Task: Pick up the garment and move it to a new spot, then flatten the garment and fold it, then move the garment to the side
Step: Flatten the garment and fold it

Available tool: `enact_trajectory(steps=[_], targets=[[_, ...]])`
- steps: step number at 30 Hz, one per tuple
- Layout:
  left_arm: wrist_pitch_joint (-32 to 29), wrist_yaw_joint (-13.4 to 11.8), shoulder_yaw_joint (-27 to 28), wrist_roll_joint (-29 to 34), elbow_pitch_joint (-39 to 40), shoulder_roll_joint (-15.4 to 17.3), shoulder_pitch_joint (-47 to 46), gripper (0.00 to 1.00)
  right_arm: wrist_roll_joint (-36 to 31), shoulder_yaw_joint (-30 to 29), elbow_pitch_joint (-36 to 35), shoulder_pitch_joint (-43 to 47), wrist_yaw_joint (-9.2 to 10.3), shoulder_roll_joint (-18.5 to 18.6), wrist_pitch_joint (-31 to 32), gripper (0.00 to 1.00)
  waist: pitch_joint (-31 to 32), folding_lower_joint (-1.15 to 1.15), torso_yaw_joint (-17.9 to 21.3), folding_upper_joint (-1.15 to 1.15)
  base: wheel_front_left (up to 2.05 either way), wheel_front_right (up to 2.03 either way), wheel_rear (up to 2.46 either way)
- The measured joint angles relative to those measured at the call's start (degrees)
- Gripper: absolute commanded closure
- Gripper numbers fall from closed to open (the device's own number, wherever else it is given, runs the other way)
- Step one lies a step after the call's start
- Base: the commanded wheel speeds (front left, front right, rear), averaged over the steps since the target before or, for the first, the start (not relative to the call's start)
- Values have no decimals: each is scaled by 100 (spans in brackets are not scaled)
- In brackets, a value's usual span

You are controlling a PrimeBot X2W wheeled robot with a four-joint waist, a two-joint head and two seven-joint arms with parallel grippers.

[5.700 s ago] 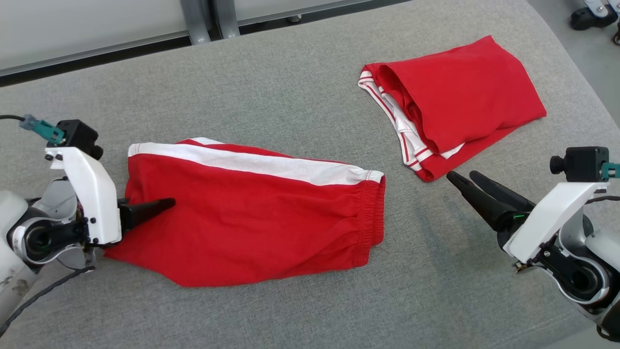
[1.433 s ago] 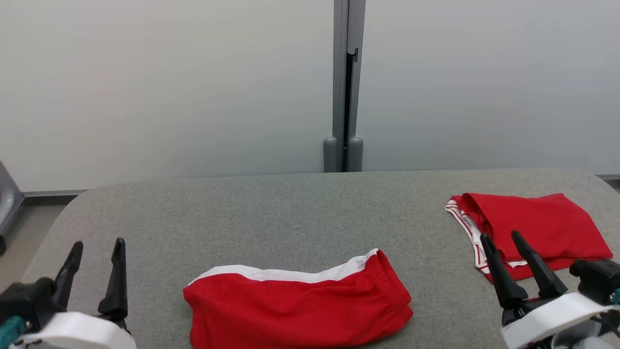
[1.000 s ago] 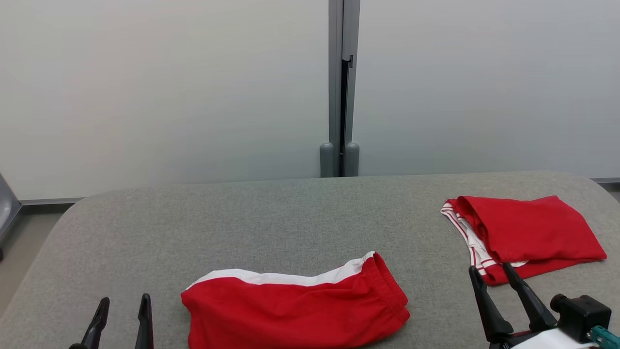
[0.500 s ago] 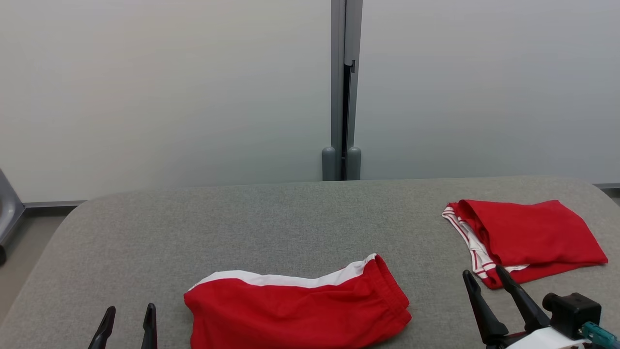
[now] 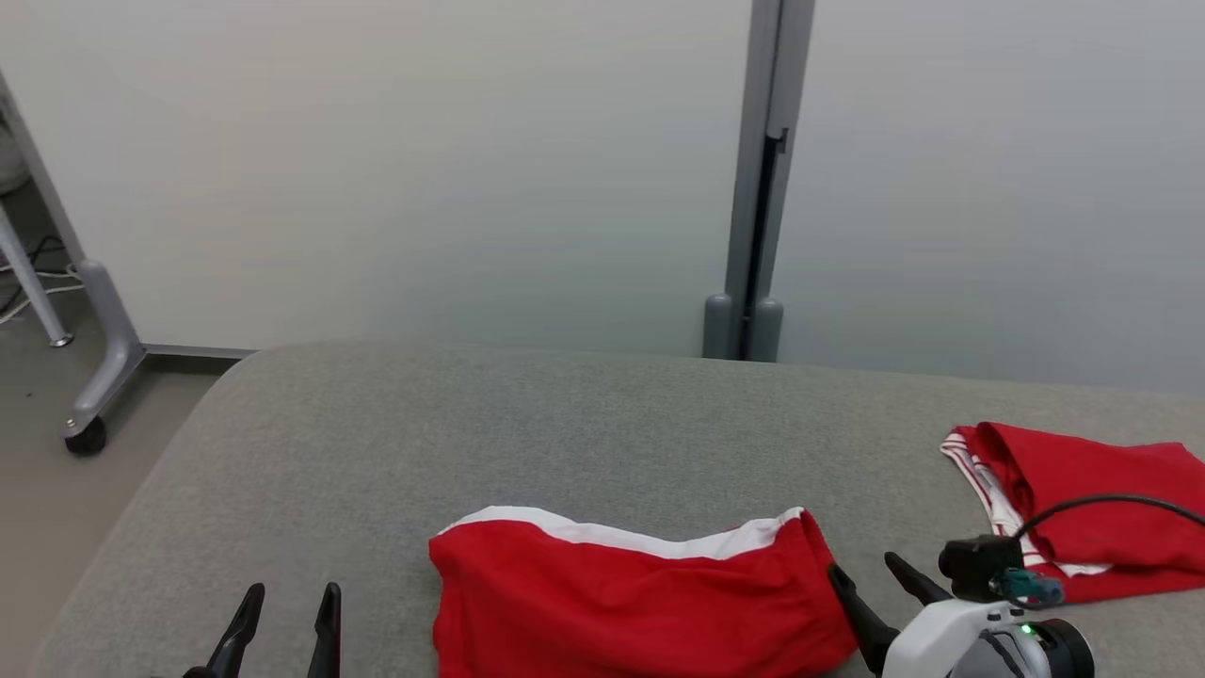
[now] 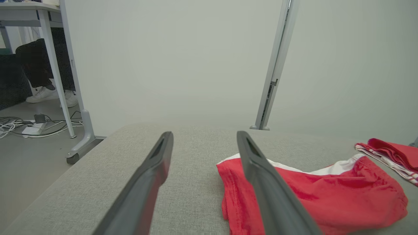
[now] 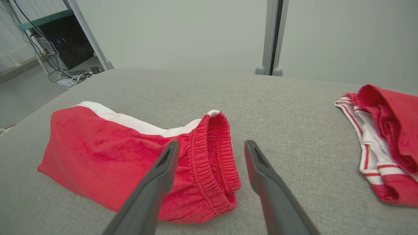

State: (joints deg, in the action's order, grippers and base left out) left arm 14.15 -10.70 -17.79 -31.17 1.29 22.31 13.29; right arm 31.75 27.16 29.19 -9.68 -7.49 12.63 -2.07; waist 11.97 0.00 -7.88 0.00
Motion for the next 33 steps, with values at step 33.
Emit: enact_trajectory(steps=[33], targets=[[-438,81,-155,42,309,359,-316,0,1113,-44,3053,-1087,0,-136,-183,0,-519,0,-1439,0,0,0,0]])
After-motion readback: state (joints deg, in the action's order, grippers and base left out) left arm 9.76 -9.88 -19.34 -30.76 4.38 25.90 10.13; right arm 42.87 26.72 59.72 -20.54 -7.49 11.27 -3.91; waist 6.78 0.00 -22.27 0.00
